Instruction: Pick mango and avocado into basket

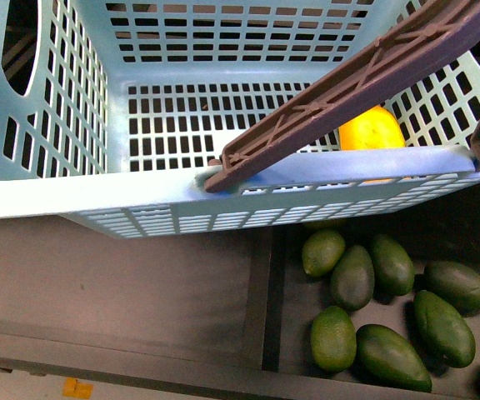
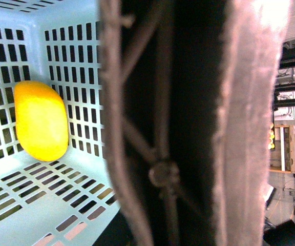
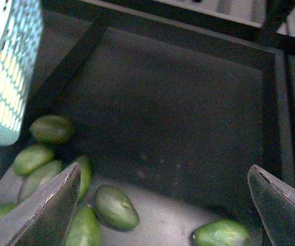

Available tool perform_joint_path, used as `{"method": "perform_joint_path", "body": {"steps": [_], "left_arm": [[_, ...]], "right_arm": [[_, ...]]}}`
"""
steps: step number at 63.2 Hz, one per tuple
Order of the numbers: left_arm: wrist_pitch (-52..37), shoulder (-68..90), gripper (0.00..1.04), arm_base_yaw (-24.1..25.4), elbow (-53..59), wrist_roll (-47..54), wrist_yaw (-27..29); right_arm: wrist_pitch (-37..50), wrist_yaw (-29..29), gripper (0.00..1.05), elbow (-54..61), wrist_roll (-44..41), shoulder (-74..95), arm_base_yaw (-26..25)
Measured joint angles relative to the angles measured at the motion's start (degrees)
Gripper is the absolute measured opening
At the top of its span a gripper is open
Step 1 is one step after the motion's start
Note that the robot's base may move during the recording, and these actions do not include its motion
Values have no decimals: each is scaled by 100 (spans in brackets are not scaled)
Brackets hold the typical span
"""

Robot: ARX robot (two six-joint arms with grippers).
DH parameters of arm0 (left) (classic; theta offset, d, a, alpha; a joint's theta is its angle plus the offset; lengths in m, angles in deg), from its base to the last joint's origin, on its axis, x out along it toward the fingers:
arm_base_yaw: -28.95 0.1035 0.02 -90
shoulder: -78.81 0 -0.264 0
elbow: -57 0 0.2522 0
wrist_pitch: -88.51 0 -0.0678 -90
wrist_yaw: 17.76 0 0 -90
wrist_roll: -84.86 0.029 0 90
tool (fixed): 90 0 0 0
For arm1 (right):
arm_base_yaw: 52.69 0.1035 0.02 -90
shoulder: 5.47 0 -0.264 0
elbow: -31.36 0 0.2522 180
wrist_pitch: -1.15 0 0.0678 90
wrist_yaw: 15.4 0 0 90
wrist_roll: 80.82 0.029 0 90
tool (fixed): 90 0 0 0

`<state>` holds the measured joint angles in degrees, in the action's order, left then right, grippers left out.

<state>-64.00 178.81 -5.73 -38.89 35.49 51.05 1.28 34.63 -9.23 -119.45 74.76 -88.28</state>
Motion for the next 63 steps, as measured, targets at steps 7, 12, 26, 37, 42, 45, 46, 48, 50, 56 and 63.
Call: {"method": "perform_joint_path", "body": {"steps": [7,12,26,37,42,45,46,48,50,56,63], "left_arm": [[0,0,13,-7,0,-4,-7],[0,0,13,-9,0,-4,7],[0,0,13,-7,0,0,26],[0,0,13,-9,0,0,9],[0,0,13,-9,0,-2,0],[0,0,13,-9,0,-2,2],[0,0,13,-9,0,0,2],[0,0,13,-9,0,0,7],[0,0,13,-9,0,0,13],[0,0,13,-9,0,0,20],[0,0,13,-7,0,0,20]], "right_arm": [[-350,-52,96,-358,-765,946,-221],[-466,-33,96,-616,-1231,1578,-247],[-516,306,96,-1499,-1899,3292,81],[-398,669,96,-2070,-2140,4227,597],[-387,796,96,-2326,-2144,4656,813],[-369,907,96,-2463,-2149,4898,927],[-363,933,96,-2496,-2157,4957,955],[-350,1019,96,-2594,-2192,5132,1036],[-350,1056,96,-2662,-2205,5248,1088],[-321,1088,96,-2918,-2124,5668,1268],[-249,1134,96,-3355,-1779,6127,1486]]}}
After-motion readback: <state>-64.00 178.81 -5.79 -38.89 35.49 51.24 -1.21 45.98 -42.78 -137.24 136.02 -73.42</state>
